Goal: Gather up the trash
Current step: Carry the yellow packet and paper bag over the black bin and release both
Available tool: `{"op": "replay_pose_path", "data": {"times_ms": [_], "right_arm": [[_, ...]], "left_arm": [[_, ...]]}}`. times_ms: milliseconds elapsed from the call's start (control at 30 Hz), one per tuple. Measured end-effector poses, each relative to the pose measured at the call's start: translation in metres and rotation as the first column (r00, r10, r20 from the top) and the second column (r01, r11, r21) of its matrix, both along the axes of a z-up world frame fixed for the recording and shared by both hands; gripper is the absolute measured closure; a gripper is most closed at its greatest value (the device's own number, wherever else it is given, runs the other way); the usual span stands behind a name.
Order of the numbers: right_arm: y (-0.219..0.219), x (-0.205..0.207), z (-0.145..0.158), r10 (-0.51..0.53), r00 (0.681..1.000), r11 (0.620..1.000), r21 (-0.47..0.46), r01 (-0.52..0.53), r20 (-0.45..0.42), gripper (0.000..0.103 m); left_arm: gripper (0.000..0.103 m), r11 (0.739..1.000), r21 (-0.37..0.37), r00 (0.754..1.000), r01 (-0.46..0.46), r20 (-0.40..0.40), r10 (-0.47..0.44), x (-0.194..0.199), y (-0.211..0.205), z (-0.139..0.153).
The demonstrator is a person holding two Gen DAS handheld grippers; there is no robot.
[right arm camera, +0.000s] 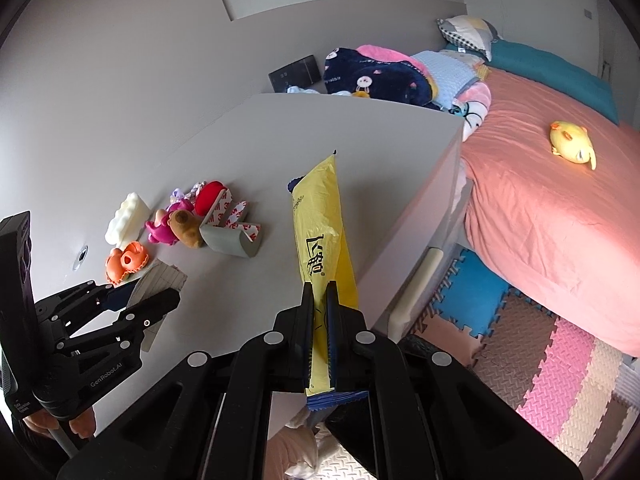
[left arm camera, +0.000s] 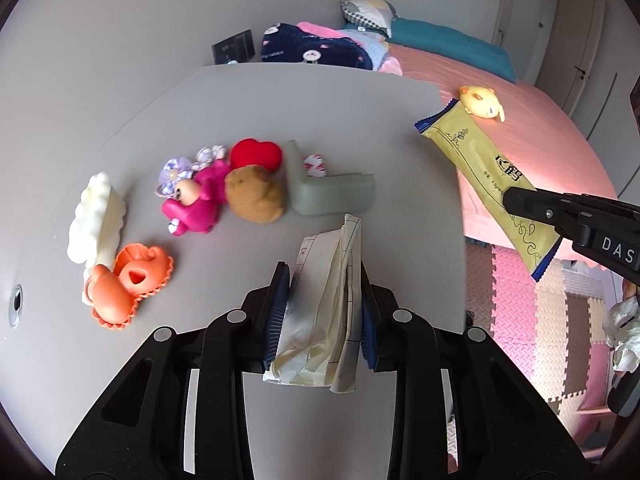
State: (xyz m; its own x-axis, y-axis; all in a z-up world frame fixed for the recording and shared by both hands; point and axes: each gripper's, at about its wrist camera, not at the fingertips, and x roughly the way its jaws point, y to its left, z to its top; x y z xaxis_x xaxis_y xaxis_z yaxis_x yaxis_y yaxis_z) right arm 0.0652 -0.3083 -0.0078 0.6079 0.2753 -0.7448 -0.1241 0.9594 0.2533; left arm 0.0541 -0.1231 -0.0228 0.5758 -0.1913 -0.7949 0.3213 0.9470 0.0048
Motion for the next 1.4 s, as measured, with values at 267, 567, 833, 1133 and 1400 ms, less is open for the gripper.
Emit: {"op": "replay_pose_path", "data": {"times_ms": [267, 567, 833, 1133, 1400], "right_arm": [[-0.030, -0.026, 0.013, -0.054, 0.998, 0.999, 0.001, 0.054, 0.033, 0.097], [-0.068, -0.052, 0.013, -0.132, 0.991, 0.991, -0.005, 0.132, 0.034, 0.097], [-0.096, -0.070, 0.013, -0.184, 0.982, 0.983, -0.007, 0.184, 0.039, 0.097], [-0.118, -0.089, 0.011, -0.227, 0.973, 0.974, -0.009, 0.228, 0.033, 0.097], [-0.136, -0.104, 0.005, -0.272, 0.962, 0.962, -0.011, 0.272, 0.021, 0.097]], "left_arm": [[0.072, 0.998, -0.014, 0.998, 0.065, 0.003, -0.065, -0.013, -0.034, 0.006], [0.072, 0.986, -0.019, 0.986, 0.164, -0.004, -0.164, -0.026, -0.078, 0.007], [0.072, 0.973, -0.013, 0.973, 0.230, -0.010, -0.230, -0.034, -0.110, 0.008], [0.072, 0.955, -0.014, 0.955, 0.296, -0.020, -0.297, -0.042, -0.138, 0.007], [0.072, 0.937, -0.014, 0.936, 0.350, -0.041, -0.350, -0.051, -0.160, -0.001]]}}
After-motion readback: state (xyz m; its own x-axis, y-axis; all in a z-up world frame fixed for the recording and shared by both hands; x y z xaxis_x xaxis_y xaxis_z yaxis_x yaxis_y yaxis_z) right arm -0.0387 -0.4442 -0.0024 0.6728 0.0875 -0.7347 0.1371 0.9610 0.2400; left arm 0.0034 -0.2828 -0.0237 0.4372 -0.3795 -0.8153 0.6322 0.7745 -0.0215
